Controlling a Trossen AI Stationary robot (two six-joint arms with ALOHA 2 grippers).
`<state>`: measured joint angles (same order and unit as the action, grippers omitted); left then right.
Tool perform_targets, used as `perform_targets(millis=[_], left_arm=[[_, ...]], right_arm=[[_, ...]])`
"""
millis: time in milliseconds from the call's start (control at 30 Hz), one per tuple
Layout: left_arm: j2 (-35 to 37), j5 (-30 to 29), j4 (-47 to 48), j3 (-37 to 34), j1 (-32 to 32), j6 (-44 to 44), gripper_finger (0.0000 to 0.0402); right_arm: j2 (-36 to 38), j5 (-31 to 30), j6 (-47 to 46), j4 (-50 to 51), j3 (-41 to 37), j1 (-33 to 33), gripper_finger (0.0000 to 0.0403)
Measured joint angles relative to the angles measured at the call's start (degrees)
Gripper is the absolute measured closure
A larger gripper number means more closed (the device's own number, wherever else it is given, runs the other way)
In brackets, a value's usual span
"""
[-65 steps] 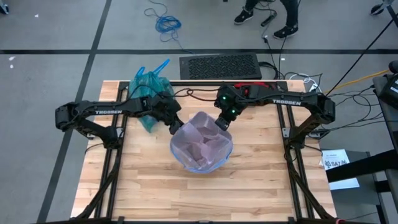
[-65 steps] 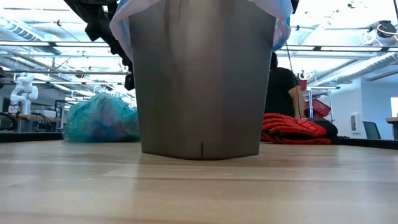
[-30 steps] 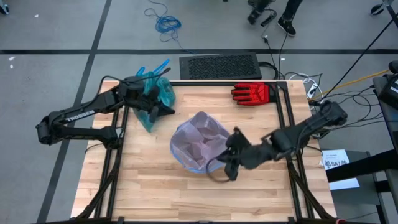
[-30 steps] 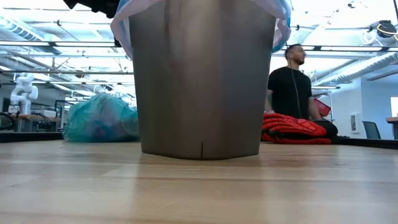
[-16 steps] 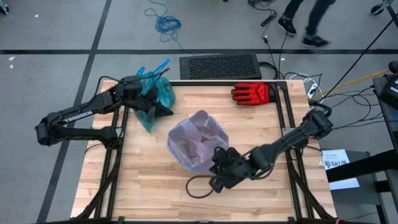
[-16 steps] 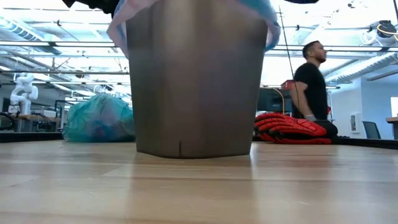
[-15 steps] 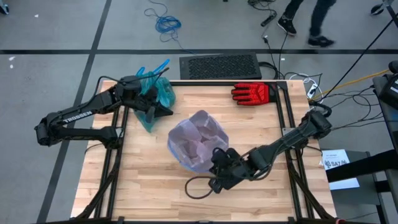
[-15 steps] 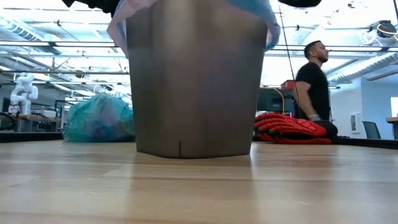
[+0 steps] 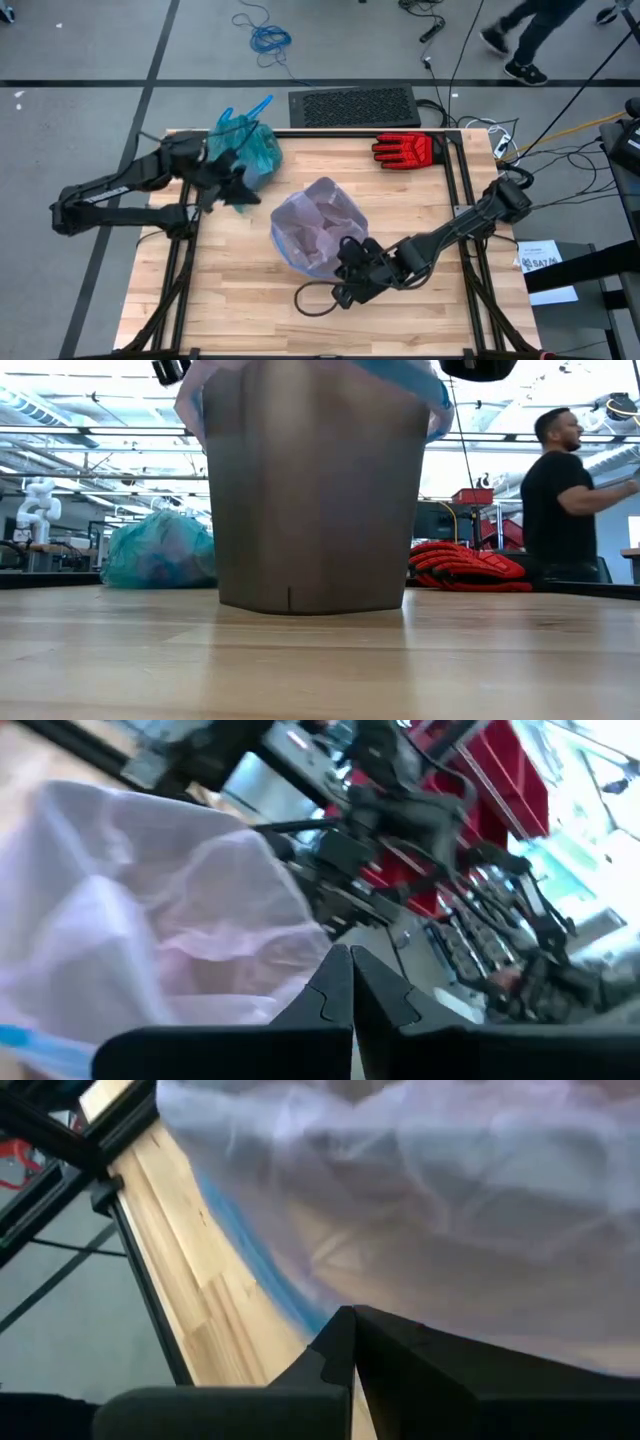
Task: Place trash/remove bag and relplace
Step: Insert the new pink trash bag into the trash bin
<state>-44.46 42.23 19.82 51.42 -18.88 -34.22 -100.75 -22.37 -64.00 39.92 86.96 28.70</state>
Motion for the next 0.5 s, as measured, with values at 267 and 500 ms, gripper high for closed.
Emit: perform_targets(millis=[267,500], left_arm=[[-0.2,-15.5,3.0,0.0,18.1,2.9,0.0401],[-7.3,-30.1,4.5,-0.1,29.7,7.9,0.0401]], right_arm=[[0.7,-0.1,2.6,-1.0,0.0,-2.2,0.0403],[0.7,-0.3,4.4,-2.2,0.0,-3.7,0.0403]])
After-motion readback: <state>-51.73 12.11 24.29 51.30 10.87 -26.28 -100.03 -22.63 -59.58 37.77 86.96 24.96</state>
